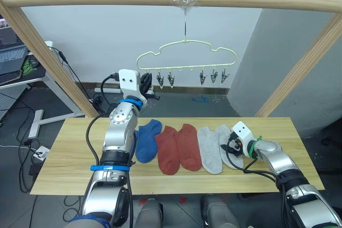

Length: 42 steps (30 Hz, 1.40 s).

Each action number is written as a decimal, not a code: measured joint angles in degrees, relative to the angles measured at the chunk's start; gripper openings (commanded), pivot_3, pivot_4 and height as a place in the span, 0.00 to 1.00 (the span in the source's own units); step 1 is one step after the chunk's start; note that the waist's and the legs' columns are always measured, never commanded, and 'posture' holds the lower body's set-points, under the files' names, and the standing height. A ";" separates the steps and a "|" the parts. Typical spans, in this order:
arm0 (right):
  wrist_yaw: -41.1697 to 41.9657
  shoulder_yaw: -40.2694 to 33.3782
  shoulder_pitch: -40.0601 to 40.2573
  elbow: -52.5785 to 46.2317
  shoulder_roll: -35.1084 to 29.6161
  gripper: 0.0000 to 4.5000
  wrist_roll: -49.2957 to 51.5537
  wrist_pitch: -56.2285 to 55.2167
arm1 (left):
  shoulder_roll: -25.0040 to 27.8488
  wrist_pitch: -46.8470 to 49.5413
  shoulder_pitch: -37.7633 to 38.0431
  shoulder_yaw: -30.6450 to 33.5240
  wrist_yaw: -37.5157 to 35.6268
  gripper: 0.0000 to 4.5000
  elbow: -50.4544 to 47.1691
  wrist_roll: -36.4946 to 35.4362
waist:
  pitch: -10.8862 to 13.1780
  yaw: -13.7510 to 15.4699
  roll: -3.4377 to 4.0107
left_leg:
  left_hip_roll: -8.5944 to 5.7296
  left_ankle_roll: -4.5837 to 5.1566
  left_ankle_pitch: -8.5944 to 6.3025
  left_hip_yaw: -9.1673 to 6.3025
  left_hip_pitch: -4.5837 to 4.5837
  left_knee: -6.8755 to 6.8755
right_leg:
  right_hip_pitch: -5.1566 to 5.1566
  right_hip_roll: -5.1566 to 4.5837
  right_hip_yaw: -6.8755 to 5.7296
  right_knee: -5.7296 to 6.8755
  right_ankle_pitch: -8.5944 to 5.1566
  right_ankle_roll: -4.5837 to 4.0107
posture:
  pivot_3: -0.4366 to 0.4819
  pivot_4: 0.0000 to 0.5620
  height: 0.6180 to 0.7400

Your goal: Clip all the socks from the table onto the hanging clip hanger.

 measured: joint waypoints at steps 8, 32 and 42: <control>1.45 -0.57 2.09 0.07 -2.62 0.01 -0.06 -2.57 | 0.02 0.06 0.24 0.18 0.06 0.00 -0.27 -0.04 | 0.00 0.13 0.00 | 0.00 0.00 0.00 0.00 0.04 0.15 | 0.12 0.00 0.01 0.00 -0.09 -0.15 | 0.56 0.33 1.00; -5.93 6.73 10.96 -48.40 6.13 0.01 -4.75 3.64 | 0.58 47.78 -1.62 18.59 2.73 0.00 -11.59 -42.34 | 0.23 -0.37 -0.26 | -0.01 -0.01 0.00 -0.07 -0.09 0.14 | -0.04 0.00 0.00 0.00 -0.13 -0.19 | 0.54 0.32 1.00; -9.07 9.28 1.78 -46.41 13.02 0.01 -6.40 6.19 | 0.68 52.83 -0.71 19.30 5.21 0.00 -15.93 -48.75 | 0.30 0.19 -0.35 | -0.01 -0.02 -0.01 -0.10 -0.11 0.12 | -0.05 -0.01 -0.04 0.00 -0.13 -0.22 | 0.54 0.32 1.00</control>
